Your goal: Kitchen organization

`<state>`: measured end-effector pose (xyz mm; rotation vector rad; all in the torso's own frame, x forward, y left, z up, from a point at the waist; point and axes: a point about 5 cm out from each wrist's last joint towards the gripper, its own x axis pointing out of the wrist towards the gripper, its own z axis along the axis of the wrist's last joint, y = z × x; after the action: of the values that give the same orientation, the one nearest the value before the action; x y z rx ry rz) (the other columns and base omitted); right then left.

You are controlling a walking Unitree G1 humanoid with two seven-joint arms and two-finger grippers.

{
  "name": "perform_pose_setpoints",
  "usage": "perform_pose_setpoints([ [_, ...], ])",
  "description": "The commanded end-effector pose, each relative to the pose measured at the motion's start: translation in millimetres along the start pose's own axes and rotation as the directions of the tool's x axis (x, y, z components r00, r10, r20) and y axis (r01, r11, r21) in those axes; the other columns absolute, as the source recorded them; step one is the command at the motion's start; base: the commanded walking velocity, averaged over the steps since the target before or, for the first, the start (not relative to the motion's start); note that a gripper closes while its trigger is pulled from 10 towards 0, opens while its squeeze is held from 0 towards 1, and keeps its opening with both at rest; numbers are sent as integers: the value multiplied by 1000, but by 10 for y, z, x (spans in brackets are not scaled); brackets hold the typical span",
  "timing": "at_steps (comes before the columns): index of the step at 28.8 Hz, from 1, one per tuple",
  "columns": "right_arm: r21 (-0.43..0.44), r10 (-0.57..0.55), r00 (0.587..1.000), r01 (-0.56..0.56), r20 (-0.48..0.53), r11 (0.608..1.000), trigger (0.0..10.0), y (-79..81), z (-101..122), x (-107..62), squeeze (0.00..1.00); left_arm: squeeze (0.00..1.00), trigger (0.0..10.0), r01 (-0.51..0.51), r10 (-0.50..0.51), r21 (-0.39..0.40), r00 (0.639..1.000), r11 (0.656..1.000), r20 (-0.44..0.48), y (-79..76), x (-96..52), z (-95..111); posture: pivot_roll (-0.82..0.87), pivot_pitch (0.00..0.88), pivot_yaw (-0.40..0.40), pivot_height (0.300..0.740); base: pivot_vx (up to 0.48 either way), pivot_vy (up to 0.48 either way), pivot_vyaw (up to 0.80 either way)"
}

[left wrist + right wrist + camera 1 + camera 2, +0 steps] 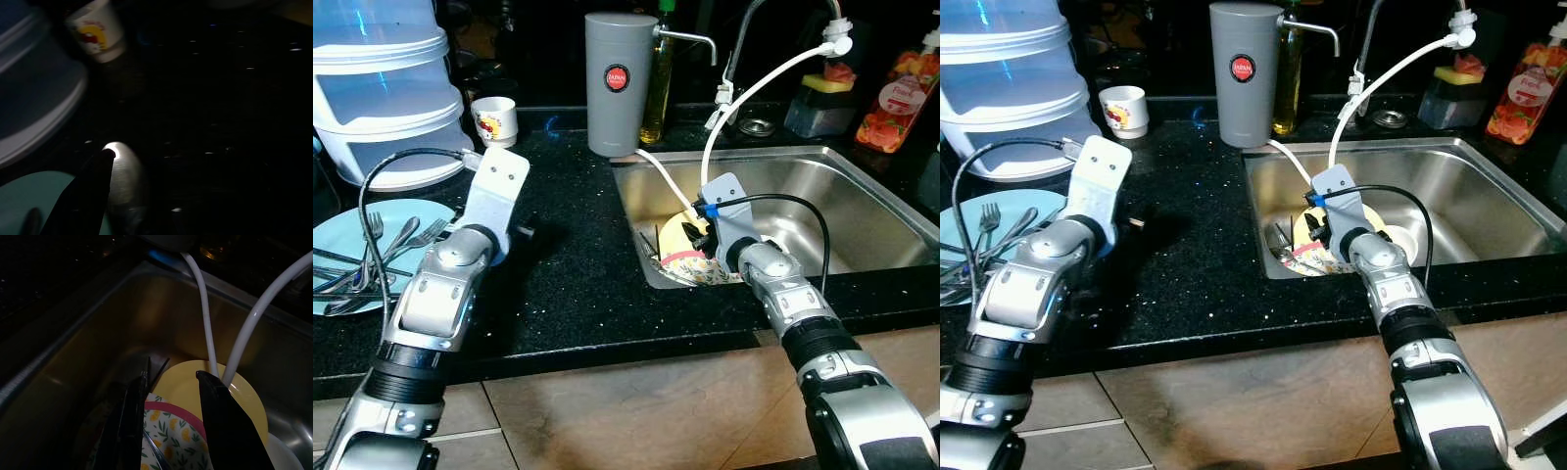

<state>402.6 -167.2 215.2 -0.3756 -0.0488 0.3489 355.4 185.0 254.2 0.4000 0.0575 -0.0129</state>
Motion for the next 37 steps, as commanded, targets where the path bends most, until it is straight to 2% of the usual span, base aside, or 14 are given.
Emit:
perform_pose_setpoints([
  [1,3,-7,1000,7,9,1000,10000,-35,26,-5,0,0,10000,-136,136,20,991,991,12,222,-12,17,82,84,14,740,0,0,0],
  [7,7,2,1000,-2,10,1000,10000,-16,31,4,0,0,10000,-264,270,61,956,962,-117,581,-76,-274,83,85,13,740,0,0,0],
  [18,6,13,1000,-13,6,1000,10000,-2,24,8,0,0,10000,-282,278,11,940,959,-199,687,-111,-454,82,91,2,740,0,0,0],
  [20,6,15,1000,-15,6,1000,10000,0,25,9,0,0,0,-276,271,-1,942,961,-200,673,-104,-462,80,92,2,740,0,0,0],
  [25,5,17,1000,-17,5,1000,10000,-3,23,8,0,0,0,-275,267,-9,940,961,-215,665,-97,-487,80,92,2,740,0,0,0],
  [26,6,17,1000,-17,3,1000,10000,-7,19,5,0,0,1804,-276,265,-16,935,961,-236,669,-96,-520,80,92,2,740,0,0,0],
  [29,6,17,1000,-17,2,1000,10000,-10,15,3,0,0,3176,-276,260,-26,932,961,-253,670,-98,-546,80,92,2,740,0,0,0],
  [30,7,16,1000,-16,1,1000,10000,-12,12,2,0,0,8235,-280,263,-25,927,960,-268,679,-101,-567,80,92,2,740,0,0,0],
  [31,8,16,1000,-16,0,1000,10000,-12,9,1,0,0,10000,-286,270,-18,922,958,-277,697,-105,-584,80,92,2,740,0,0,0],
  [33,10,16,1000,-16,-1,1000,10000,-13,5,0,0,0,10000,-296,281,-10,916,955,-288,734,-113,-610,80,92,2,740,0,0,0],
  [34,10,16,1000,-16,-1,1000,10000,-12,4,0,0,0,8235,-297,281,-12,915,955,-289,742,-114,-616,80,92,2,740,0,0,0],
  [35,10,17,1000,-17,-1,1000,10000,-12,4,0,0,0,2314,-298,282,-13,915,955,-290,752,-116,-625,80,92,2,740,0,0,0],
  [36,10,17,1000,-17,-1,1000,10000,-11,4,0,0,0,0,-294,278,-16,916,956,-289,751,-116,-627,80,92,2,740,0,0,0],
  [37,10,17,1000,-17,-1,1000,10000,-11,6,1,0,0,0,-291,272,-21,917,957,-290,748,-114,-629,80,96,3,740,0,0,0],
])
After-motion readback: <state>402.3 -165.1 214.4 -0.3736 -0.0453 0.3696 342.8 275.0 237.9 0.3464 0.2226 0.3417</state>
